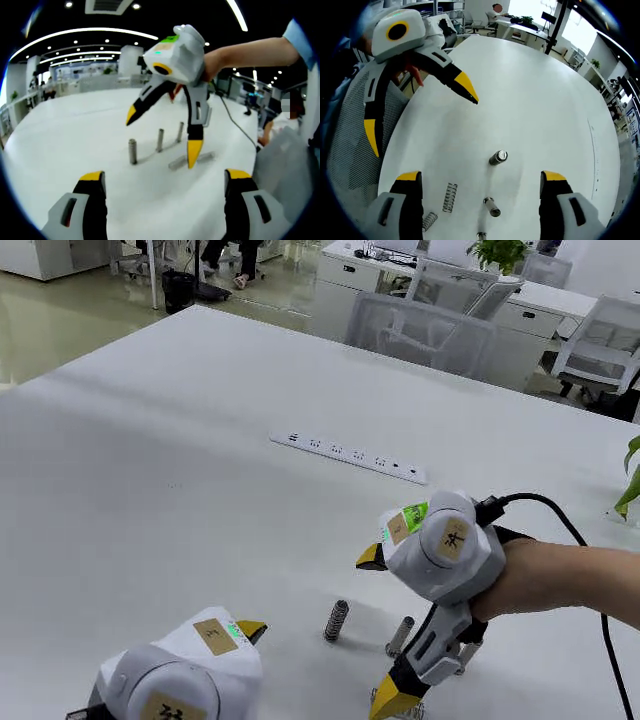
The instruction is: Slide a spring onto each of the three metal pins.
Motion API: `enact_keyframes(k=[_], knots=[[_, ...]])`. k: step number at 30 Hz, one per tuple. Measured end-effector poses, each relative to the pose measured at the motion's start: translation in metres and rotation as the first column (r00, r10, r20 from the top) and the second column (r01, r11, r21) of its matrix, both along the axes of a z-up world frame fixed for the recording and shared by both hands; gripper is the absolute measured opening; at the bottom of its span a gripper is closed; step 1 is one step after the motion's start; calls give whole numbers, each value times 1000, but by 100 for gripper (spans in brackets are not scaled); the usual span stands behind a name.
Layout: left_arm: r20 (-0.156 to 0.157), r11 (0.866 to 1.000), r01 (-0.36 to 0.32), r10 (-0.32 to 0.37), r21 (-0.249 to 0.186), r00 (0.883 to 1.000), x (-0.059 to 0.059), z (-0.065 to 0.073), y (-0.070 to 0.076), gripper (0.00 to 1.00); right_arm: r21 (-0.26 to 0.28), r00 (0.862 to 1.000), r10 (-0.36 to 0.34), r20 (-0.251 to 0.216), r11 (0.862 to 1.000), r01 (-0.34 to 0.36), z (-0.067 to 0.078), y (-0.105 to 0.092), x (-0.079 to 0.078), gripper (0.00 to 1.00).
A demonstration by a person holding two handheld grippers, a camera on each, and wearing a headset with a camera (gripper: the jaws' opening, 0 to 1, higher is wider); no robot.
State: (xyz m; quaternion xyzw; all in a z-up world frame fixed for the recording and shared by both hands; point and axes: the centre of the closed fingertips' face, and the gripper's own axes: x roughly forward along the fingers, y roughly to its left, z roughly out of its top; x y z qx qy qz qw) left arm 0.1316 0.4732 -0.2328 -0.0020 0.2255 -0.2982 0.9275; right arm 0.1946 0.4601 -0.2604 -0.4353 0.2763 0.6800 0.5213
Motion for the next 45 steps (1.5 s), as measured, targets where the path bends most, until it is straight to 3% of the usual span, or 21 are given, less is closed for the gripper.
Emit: enact_keyframes(k=[4,11,18,23,28,30,33,35,37,41,45], knots=[[7,1000,19,-20,16,1000,4,3,0,100,42,999,-49,-6,998,49,6,-6,2,99],[14,999,39,-40,32,999,6,4,-1,100,128,990,-142,-6,982,142,17,-17,3,99],[14,997,59,-60,46,998,6,3,-3,100,233,971,-240,-18,943,238,36,-30,5,99],[28,996,71,-73,52,997,9,5,-3,99,261,957,-288,-29,922,285,40,-44,4,99],[27,995,84,-86,62,996,10,4,-3,99,294,934,-354,-59,887,355,43,-62,-1,99],[27,994,92,-94,65,995,10,4,-4,99,297,927,-370,-56,880,369,43,-69,-3,99],[27,992,103,-105,76,994,10,3,-5,99,317,904,-421,-77,849,423,44,-81,-6,99],[28,991,108,-111,78,993,10,3,-5,99,342,883,-457,-105,817,464,45,-88,-9,99],[27,991,110,-112,77,993,11,3,-5,99,347,871,-477,-115,803,485,44,-97,-14,99],[24,990,113,-116,83,993,11,1,-4,98,372,821,-548,-160,737,564,44,-114,-19,99],[16,987,130,-132,98,991,11,-1,-4,98,362,796,-586,-154,716,597,36,-131,-24,99]])
